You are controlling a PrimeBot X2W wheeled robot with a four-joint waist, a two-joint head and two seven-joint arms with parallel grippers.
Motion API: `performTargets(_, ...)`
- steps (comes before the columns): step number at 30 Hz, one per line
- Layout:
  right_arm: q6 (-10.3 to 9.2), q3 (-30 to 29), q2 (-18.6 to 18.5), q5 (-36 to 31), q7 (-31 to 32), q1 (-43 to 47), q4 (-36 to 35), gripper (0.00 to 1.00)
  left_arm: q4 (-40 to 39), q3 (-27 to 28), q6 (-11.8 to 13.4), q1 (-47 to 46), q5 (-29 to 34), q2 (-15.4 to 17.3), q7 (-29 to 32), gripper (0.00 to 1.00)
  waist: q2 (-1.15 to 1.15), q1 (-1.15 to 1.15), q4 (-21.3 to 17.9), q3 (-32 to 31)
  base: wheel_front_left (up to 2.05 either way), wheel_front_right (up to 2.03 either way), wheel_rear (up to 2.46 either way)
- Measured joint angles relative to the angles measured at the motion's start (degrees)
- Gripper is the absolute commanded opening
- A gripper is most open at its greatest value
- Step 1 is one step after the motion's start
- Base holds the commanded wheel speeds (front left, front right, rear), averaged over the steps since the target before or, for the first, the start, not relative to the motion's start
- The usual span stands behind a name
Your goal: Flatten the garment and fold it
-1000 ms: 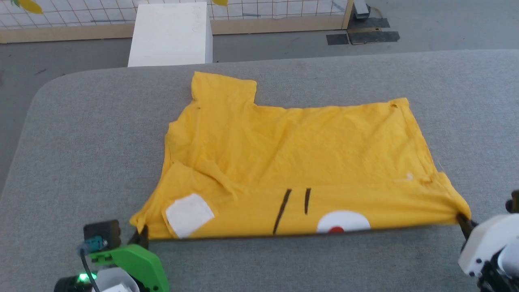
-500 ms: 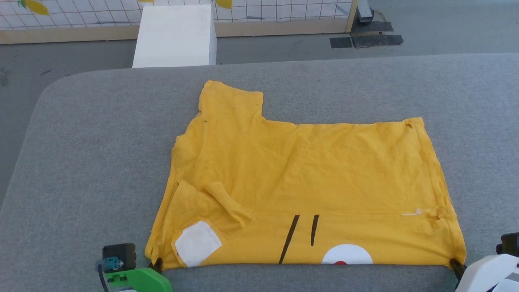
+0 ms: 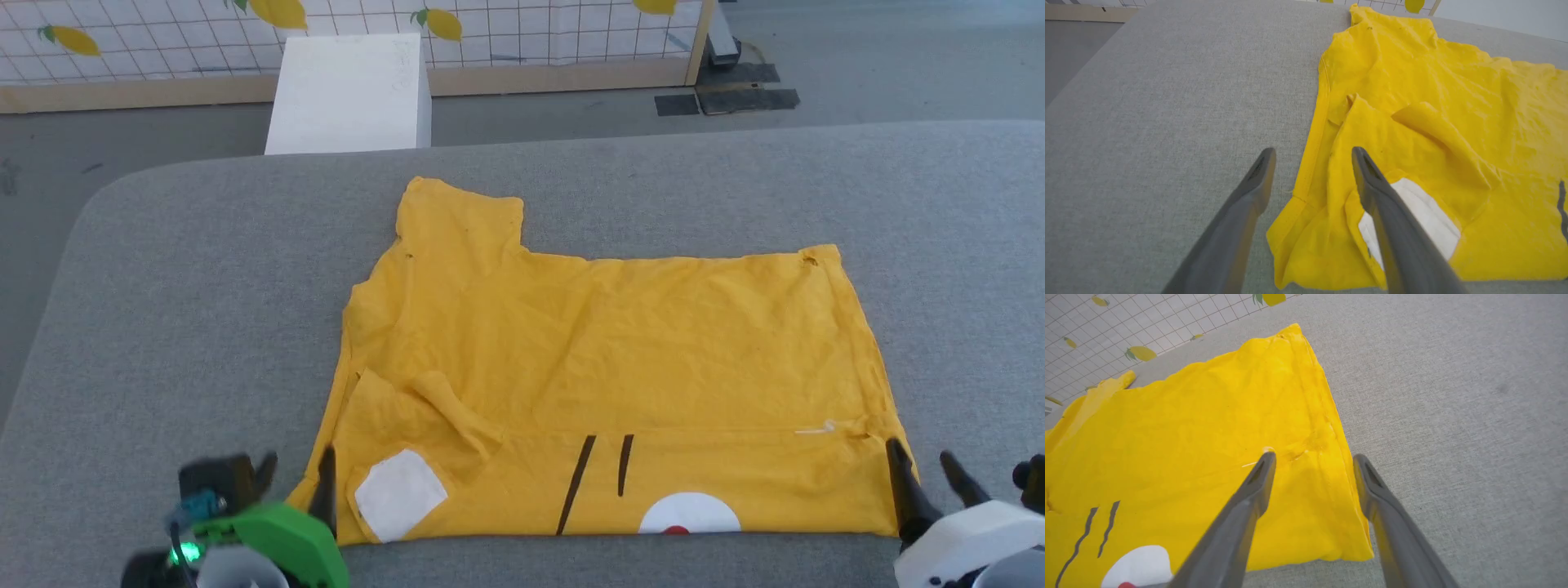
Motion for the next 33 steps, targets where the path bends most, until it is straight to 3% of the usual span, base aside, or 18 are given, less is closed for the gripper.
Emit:
performTargets(9,0.00,5.73,-1.92,-4.09,-13.82,-2.42,-6.62,1.00,1.18,-1.21,-8.72,-19.35,5.31,4.50,-3.99,1.00,0.00,0.00,-1.58,3.86,0.00,0.00,0.00)
performTargets(16,0.00,11.66,-4.97,-5.06,-17.25,-8.73,-8.35,1.00,8.64,-3.05,-16.15,-38.93,6.77,6.33,1.88,1.00,0.00,0.00,-3.54,9.40,0.00,0.00,0.00)
performTargets(19,0.00,13.39,-5.37,-5.12,-18.04,-11.54,-8.57,1.00,12.85,-3.61,-18.22,-46.14,6.82,6.75,5.56,1.00,0.00,0.00,-4.54,12.12,0.00,0.00,0.00)
performTargets(27,0.00,16.84,-4.93,-5.24,-19.89,-16.72,-9.37,1.00,22.39,-4.31,-19.83,-61.12,5.44,6.79,19.40,1.00,0.00,0.00,-7.78,19.57,0.00,0.00,0.00)
performTargets(33,0.00,18.82,-3.78,-5.14,-20.85,-18.75,-9.06,1.00,26.24,-3.54,-16.71,-67.17,3.71,7.22,30.31,1.00,0.00,0.01,-10.52,24.42,0.00,0.00,0.00)
